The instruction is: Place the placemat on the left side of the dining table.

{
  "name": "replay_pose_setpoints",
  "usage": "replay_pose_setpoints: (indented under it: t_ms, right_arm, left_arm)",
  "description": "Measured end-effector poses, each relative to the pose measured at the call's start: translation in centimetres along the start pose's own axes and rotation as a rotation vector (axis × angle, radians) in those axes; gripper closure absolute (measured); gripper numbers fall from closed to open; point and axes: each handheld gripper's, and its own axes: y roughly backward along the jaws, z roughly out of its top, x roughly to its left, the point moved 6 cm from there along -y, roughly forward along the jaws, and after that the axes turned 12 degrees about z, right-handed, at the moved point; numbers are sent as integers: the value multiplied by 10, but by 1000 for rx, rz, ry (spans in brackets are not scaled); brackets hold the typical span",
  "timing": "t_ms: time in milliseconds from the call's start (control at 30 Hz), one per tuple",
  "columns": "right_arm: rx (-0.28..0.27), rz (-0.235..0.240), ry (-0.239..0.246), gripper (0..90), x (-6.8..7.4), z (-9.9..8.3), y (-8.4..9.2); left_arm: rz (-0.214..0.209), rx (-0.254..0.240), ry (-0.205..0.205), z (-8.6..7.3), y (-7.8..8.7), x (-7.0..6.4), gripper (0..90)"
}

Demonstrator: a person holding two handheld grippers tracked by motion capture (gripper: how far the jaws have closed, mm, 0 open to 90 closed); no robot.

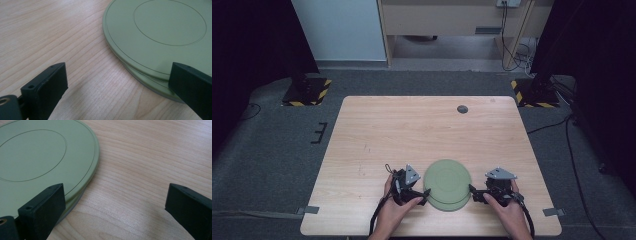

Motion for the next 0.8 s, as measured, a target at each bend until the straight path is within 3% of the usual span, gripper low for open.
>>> replay_pose_setpoints:
  t_ms: [167, 433, 800]
  right_arm:
    - [-6, -9, 1, 32, -1, 2, -2]
    - [1, 18, 14, 39, 6, 0, 1]
    - [-3, 2, 11, 21, 3, 3, -3]
  left_arm:
    - [3, -5, 3, 1, 0, 1, 23]
    - [-1, -10, 13, 1, 0, 0, 43]
    - [18, -12, 6, 2, -1, 1, 33]
